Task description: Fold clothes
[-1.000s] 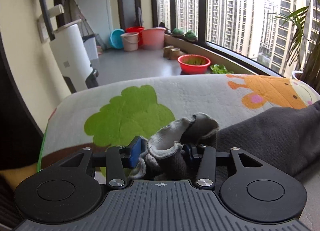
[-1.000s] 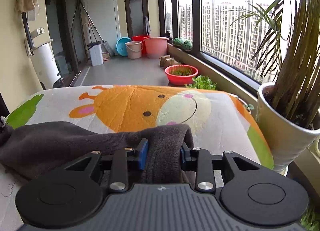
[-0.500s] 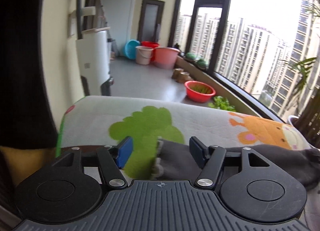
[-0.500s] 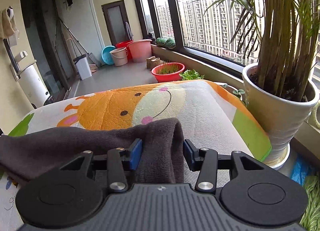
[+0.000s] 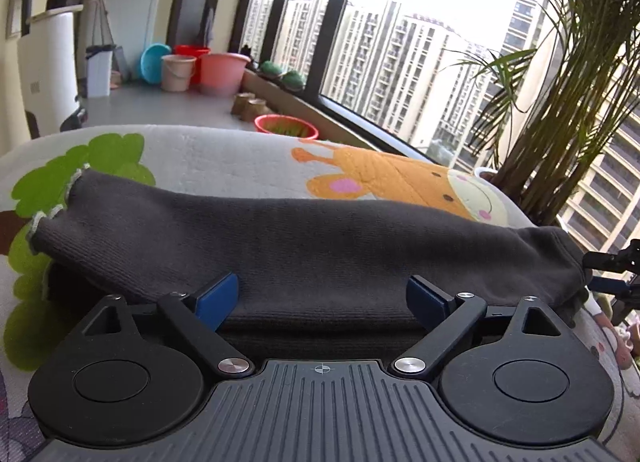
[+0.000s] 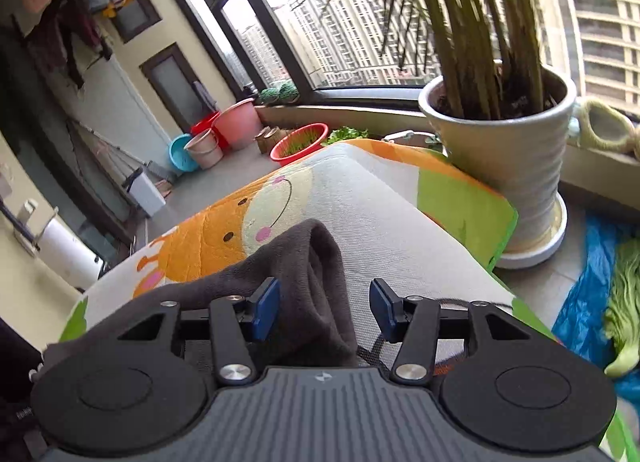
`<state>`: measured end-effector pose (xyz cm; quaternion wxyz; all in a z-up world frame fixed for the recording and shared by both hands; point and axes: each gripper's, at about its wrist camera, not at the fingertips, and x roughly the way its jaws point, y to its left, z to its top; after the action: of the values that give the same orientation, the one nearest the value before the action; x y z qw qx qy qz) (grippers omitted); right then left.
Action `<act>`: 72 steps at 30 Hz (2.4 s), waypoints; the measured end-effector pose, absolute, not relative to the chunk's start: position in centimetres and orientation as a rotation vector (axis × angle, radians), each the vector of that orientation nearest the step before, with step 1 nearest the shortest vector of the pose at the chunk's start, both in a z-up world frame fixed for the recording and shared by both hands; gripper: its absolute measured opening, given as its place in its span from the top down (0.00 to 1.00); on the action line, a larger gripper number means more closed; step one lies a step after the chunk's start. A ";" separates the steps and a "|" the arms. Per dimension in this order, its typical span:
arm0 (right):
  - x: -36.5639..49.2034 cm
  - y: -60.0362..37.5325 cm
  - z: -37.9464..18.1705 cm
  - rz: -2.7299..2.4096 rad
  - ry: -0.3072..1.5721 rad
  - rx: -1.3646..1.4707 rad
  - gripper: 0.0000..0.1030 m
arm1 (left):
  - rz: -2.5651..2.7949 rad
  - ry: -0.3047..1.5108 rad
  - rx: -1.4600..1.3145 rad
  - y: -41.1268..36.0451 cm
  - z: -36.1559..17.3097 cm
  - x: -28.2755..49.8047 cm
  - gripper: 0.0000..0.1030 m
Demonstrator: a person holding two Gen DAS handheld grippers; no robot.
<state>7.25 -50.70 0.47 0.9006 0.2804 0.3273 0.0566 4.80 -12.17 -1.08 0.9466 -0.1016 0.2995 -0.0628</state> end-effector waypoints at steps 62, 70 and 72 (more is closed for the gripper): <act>6.3 -35.4 -0.5 0.249 0.634 0.016 0.00 | 0.052 0.633 -0.003 -16.1 -2.0 5.8 0.00; 6.3 -34.9 -0.5 0.237 0.637 -0.015 0.00 | 0.054 0.636 0.006 -16.4 -1.8 5.4 0.00; 6.4 -34.8 -0.5 0.235 0.636 -0.019 0.00 | 0.054 0.636 0.005 -16.3 -1.8 5.4 0.00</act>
<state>6.36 -34.83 -0.50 0.9430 -0.0092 0.3121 0.1154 5.37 -16.26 -1.77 0.9495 0.0026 0.3126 0.0264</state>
